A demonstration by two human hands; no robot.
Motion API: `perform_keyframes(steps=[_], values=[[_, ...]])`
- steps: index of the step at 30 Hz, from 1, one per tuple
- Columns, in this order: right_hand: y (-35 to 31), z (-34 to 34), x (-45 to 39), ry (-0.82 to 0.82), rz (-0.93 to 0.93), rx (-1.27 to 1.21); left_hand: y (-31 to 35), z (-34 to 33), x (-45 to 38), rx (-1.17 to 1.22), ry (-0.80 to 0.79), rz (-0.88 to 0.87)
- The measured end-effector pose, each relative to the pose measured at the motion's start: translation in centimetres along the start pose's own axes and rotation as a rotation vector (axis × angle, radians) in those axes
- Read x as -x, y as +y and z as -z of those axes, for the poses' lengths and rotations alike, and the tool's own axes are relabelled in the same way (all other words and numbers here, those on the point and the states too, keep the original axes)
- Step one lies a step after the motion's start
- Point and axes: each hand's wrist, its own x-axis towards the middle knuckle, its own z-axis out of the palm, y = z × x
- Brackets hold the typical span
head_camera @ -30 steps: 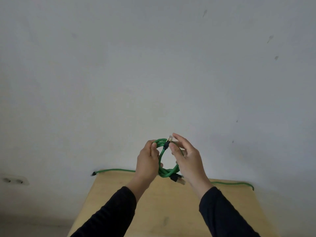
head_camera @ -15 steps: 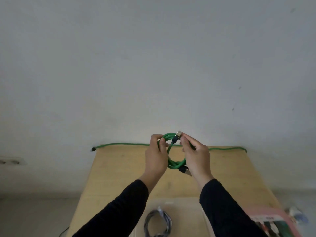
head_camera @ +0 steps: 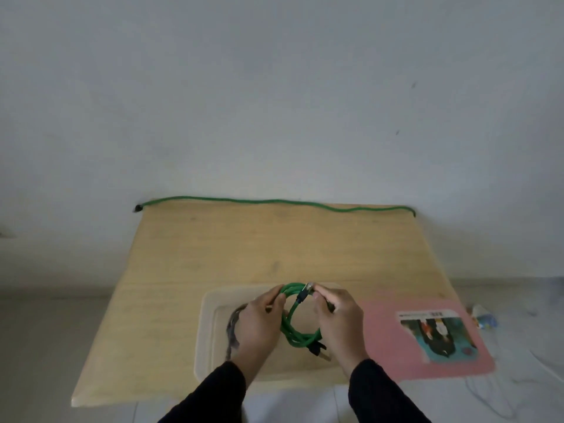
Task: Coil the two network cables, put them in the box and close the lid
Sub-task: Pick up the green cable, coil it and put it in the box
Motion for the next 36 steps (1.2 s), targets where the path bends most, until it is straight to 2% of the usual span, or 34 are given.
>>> perform_keyframes(steps=[7,13,21,23,27,32,36], values=[[2.8,-0.7,0.0,-0.076,0.023,0.146,-1.7,-1.7,0.0,-0.181,0.015,0.006],[3.4,-0.9,-0.6,-0.157,-0.046,0.21,-1.8,-2.9,-0.4,-0.271,0.004,-0.032],[4.2,-1.1,-0.8,-0.32,-0.086,0.303,-1.6,-3.8,-0.4,-0.458,-0.087,-0.041],[4.3,-1.1,-0.5,-0.308,-0.034,0.344,-1.8,-3.9,-0.3,-0.458,-0.076,-0.056],[4.0,-0.8,0.5,-0.267,0.121,0.505,-2.2,-4.2,0.4,-0.496,-0.055,-0.227],[3.2,-0.7,1.7,-0.115,0.322,0.645,-2.8,-3.9,1.1,-0.728,-0.084,-0.457],[2.4,-0.1,2.5,-0.103,0.423,0.682,-2.6,-2.8,1.9,-0.782,0.081,-0.568]])
